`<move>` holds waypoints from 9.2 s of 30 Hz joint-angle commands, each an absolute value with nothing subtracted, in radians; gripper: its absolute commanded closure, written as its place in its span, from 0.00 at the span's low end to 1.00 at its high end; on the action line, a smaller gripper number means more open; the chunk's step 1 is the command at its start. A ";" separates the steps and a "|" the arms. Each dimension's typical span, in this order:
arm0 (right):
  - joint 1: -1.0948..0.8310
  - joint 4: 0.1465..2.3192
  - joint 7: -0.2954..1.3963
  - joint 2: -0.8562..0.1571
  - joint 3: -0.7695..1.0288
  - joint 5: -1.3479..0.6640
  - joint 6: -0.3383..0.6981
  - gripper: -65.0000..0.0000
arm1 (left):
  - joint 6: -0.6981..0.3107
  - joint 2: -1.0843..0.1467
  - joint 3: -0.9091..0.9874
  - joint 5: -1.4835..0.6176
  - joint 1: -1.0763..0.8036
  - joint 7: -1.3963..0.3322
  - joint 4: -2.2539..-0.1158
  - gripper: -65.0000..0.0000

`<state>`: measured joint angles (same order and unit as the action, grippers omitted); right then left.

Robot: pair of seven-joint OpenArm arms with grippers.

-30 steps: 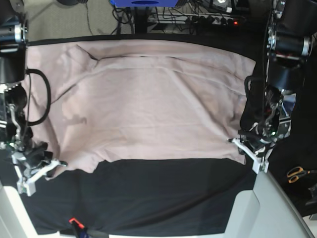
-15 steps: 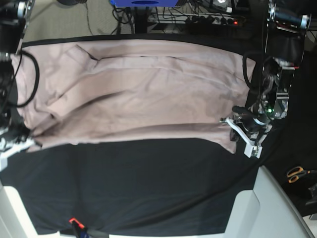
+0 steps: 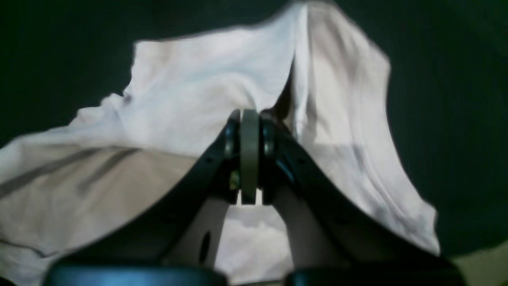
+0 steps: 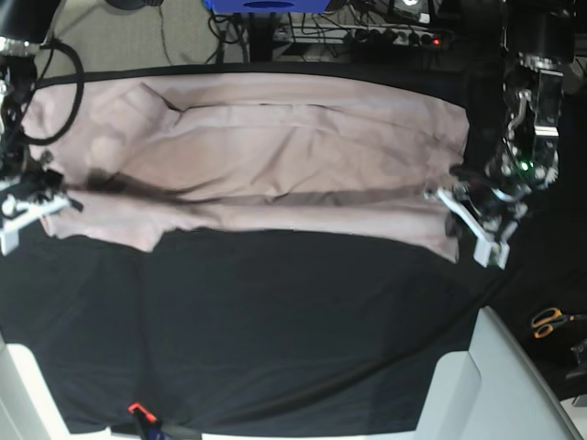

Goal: Fold the T-shirt properly
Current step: 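Lift the hem with both grippers and fold it toward the shoulders, then lay the folded hem down and open both grippers, then grasp the folded shirt end with the left gripper and drag it toward the right gripper, then release and move the left gripper back to the shirt end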

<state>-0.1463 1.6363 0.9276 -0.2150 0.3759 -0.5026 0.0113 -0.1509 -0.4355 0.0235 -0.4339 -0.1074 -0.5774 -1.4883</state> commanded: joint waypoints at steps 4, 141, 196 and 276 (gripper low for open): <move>-0.183 1.658 0.914 -0.228 0.390 -0.509 0.015 1.00 | -0.148 -0.450 0.031 -0.437 -0.125 -0.556 -1.504 1.00; -0.058 1.501 0.765 -0.140 0.441 -0.315 0.277 0.64 | -0.145 -0.358 0.114 -0.257 -0.268 -0.555 -1.547 0.46; -0.248 1.655 0.671 -0.051 0.441 -0.309 0.277 0.64 | -0.503 -0.314 0.354 -0.510 -0.226 -0.547 -1.386 1.00; -0.248 1.661 0.679 -0.044 0.440 -0.312 0.277 0.64 | 0.010 -0.374 0.082 -0.460 -0.467 -0.544 -1.880 1.00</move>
